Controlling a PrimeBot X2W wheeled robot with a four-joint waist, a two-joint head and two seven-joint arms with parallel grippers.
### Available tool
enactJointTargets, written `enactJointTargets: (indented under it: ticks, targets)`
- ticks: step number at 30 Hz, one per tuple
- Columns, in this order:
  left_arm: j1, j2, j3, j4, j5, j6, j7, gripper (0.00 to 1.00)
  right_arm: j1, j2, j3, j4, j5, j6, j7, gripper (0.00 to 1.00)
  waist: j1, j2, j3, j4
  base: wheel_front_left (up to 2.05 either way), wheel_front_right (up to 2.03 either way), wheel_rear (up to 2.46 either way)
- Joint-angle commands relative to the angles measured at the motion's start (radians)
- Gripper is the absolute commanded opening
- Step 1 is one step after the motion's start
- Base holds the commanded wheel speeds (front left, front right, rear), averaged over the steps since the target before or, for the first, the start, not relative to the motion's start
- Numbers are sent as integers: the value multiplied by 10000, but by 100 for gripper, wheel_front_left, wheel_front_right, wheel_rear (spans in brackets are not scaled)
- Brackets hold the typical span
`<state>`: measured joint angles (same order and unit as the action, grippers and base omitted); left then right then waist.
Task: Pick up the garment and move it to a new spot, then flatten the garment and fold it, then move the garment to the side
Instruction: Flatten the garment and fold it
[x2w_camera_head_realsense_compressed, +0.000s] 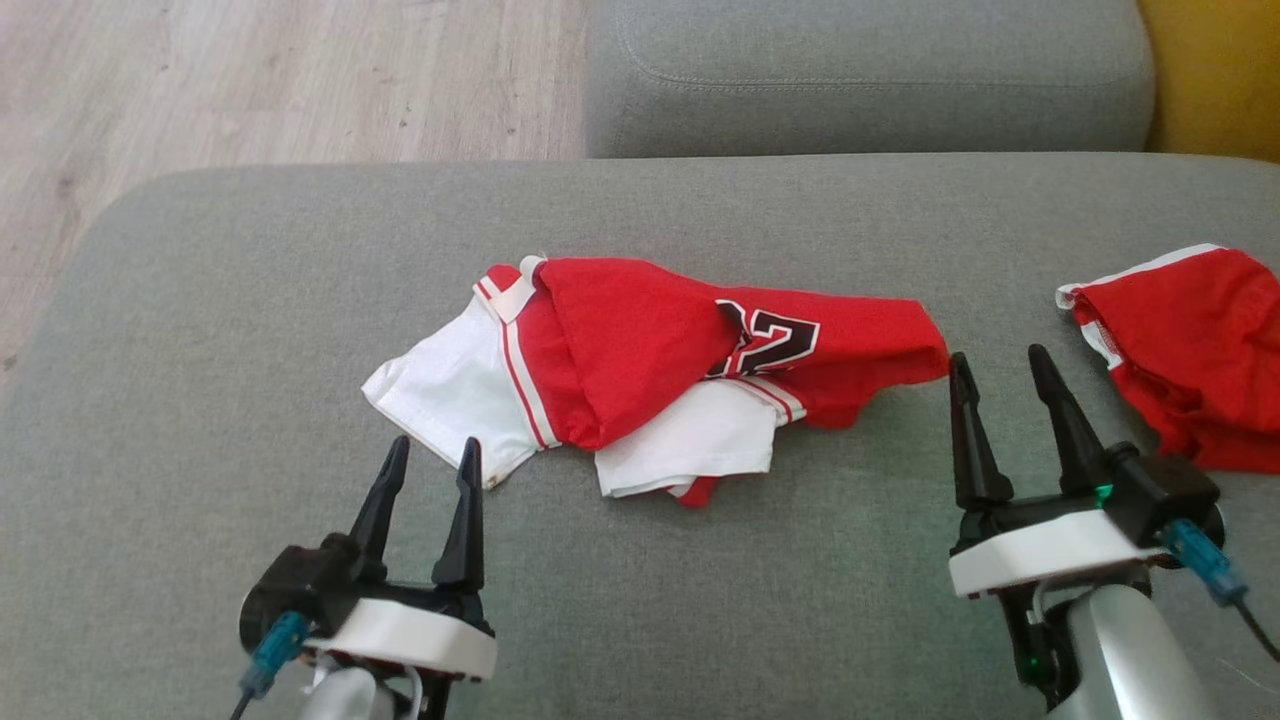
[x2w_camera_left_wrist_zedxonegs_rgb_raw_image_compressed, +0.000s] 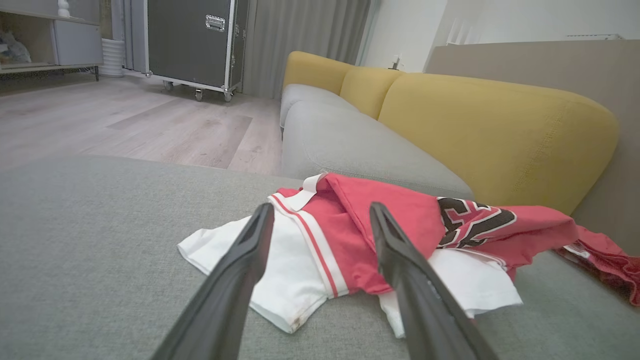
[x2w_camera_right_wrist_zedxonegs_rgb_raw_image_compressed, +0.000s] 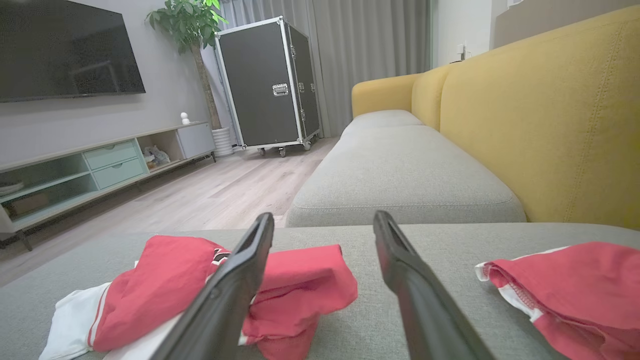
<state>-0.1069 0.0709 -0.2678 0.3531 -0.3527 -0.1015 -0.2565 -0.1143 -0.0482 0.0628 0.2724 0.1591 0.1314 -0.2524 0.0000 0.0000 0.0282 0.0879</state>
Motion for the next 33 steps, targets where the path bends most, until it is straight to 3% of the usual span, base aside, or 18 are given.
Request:
enactJointTargets:
  ticks: [1, 8, 20, 33]
  targets:
    - [-478, -63, 343, -335, 119, -66, -53, 100, -276, -20, 296, -307, 64, -7, -93, 100, 0, 0, 3, -6, 0, 0, 0]
    - [-963, -139, -320, 749, 158, -239, -53, 100, -388, -20, 440, -280, 47, -7, -93, 100, 0, 0, 87, -335, 0, 0, 0]
    - [-2727, 212, -3564, 2604, -822, -289, 1024, 100, -704, -20, 571, -370, 124, -7, -93, 100, 0, 0, 870, -998, 0, 0, 0]
    - [-3858, 41, -4160, 4264, -768, -262, 978, 100, -900, -20, 638, -462, 170, -7, -93, 100, 0, 0, 1339, -1496, 0, 0, 0]
